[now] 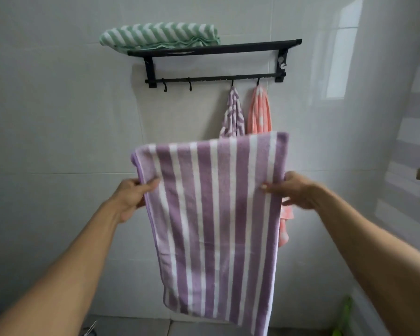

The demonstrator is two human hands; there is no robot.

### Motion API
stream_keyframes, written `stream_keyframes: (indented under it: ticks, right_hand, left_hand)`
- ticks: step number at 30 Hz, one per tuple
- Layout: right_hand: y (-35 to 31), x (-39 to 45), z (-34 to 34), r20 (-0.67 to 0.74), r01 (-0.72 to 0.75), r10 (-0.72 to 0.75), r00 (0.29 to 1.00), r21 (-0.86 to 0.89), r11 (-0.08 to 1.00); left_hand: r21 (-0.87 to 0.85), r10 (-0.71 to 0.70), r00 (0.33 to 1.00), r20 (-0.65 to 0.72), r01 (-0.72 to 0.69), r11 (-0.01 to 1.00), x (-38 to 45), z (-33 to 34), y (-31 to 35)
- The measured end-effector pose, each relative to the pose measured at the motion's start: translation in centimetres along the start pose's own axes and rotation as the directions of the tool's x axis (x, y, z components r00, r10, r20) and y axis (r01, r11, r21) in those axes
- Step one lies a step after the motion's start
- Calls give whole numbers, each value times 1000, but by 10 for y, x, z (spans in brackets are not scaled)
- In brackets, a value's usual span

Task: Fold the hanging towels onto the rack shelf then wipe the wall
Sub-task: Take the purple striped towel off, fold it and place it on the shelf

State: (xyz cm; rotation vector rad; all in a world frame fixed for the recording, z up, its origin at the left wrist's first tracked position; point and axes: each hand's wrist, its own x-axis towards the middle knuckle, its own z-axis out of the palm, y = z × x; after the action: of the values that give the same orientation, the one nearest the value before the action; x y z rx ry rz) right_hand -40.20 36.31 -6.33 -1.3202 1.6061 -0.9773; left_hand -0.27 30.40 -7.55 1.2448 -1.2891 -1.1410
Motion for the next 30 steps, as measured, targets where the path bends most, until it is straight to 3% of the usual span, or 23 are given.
stream_keyframes:
  ticks: [3, 5, 8, 10, 13, 16, 18, 19, 21, 24, 27, 30]
  right_hand:
    - [33, -6, 19, -47, -92, 92, 995, 7, 996]
    - [24, -4, 19, -85, -89, 96, 992, 87, 992]
    - [-8, 5, 8, -158, -33, 91, 983, 338, 940]
    - [-16, 3, 3, -66, -77, 114, 991, 413, 908]
    - [4, -7, 6, 102, -104, 75, 992, 324, 940]
    - [20, 2, 1, 43, -27, 10, 999, 420, 907]
    - [20, -1, 4, 134, -42, -17, 991, 426, 904]
    - [24, -4, 7, 176, -53, -12, 984, 359, 932]
    - [35, -4, 15, 167, -35, -9, 986, 256, 966]
    - [44, -3, 23, 114, -35, -9, 993, 383, 923]
    - [35, -7, 26, 176, -45, -13, 984, 319, 947]
    - [26, -5, 26, 11, 9, -13, 1000, 324, 946]
  left_hand:
    - [-6, -125, 986, -114, 125, 992, -7, 7, -38]
    - [-76, -161, 971, -177, 150, 986, 7, 3, -28]
    - [-239, -123, 989, -88, 99, 966, 26, -7, 13]
    - [-218, -103, 994, 43, 110, 970, 20, -12, 20]
    - [-63, -168, 979, 119, 176, 982, -5, -8, -14]
    - [-219, -119, 990, 81, 134, 967, -4, -8, -25]
    - [-323, -55, 974, 222, 127, 938, -3, -13, -16]
    - [-283, -44, 964, 261, 120, 952, -5, -15, -18]
    - [-166, -87, 976, 199, 121, 979, -13, -13, -27]
    - [-285, -97, 992, 79, 116, 951, -13, -15, -35]
    - [-214, -96, 983, 156, 129, 968, -17, -16, -30]
    - [-163, -131, 991, 37, 135, 977, -12, -19, -34]
